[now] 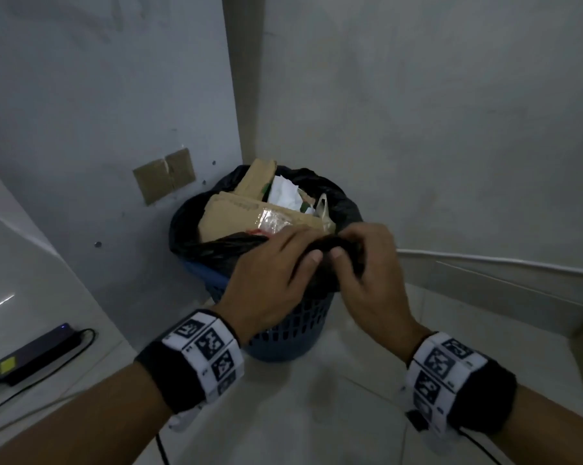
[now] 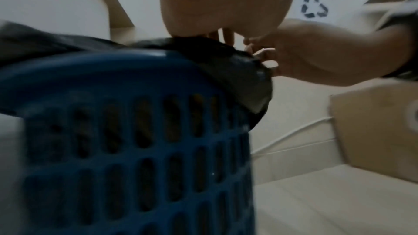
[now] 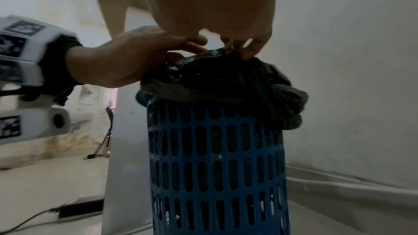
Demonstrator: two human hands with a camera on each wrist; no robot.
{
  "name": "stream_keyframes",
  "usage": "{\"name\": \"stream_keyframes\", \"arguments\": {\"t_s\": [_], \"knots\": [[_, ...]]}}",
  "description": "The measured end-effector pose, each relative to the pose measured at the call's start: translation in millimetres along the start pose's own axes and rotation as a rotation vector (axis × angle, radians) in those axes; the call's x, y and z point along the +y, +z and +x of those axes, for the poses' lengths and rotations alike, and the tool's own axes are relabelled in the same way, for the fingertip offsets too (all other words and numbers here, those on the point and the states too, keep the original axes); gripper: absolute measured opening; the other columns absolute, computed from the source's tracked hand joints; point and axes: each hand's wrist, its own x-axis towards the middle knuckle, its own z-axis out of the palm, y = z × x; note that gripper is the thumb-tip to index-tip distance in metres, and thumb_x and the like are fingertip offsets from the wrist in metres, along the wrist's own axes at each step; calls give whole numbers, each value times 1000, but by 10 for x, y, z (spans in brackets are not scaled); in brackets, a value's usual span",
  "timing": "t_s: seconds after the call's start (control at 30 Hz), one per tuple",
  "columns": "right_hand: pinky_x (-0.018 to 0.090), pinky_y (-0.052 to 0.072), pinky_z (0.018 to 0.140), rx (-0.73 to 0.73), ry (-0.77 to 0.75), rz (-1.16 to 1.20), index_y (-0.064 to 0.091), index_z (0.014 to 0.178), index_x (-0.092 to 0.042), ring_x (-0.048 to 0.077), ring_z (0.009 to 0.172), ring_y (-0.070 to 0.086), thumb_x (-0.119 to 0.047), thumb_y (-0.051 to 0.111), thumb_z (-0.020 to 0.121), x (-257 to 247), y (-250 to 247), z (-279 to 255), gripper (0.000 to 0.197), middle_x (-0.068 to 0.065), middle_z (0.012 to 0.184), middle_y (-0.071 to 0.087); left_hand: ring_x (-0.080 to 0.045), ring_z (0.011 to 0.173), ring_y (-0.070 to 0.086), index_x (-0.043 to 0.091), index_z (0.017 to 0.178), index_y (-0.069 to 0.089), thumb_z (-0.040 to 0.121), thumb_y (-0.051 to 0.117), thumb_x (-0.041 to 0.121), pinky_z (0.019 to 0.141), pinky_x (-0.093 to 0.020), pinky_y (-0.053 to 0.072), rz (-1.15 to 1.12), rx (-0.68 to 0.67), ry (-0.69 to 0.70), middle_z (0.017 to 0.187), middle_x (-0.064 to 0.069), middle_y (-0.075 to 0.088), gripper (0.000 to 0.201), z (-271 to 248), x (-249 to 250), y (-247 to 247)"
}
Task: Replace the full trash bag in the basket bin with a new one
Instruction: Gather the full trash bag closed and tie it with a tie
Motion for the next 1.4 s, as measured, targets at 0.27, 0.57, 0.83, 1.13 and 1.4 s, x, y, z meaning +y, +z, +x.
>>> {"name": "stream_keyframes", "arguments": {"t_s": [0.27,0.57,0.83,1.13,1.4], "knots": [[35,54,73,-366,1260,491,41,124,-31,30,90,68,-67,28,93,322,-188,73,49,10,107,66,-16,79,62,32,92,61,89,29,69,68,-31,48,194,-184,-198,84,9,65,48,49,1,123],[23,45,52,217,978,666,49,113,-11,13,68,57,-7,58,92,259,-248,251,23,3,88,61,-10,47,44,22,59,42,93,34,56,48,-27,33,7,12,-106,48,8,40,49,-69,-328,59],[17,51,72,178,458,395,43,126,-24,1,92,63,-16,60,92,12,-198,209,38,-9,107,64,-10,41,37,26,53,26,97,37,46,45,-30,31,-8,75,-94,44,8,30,49,-50,-435,-17],[47,34,106,-184,86,-291,60,125,-25,29,129,32,-69,37,84,197,-119,92,64,10,133,39,-13,40,37,17,51,31,97,42,42,44,-30,33,-9,226,-196,44,3,35,54,-39,-727,-307],[53,34,107,-321,22,-339,65,106,-17,32,133,38,-66,18,95,278,73,17,69,1,124,58,-26,85,54,19,81,61,96,46,42,74,-42,46,203,255,-388,87,0,62,31,-25,-732,-405]]}}
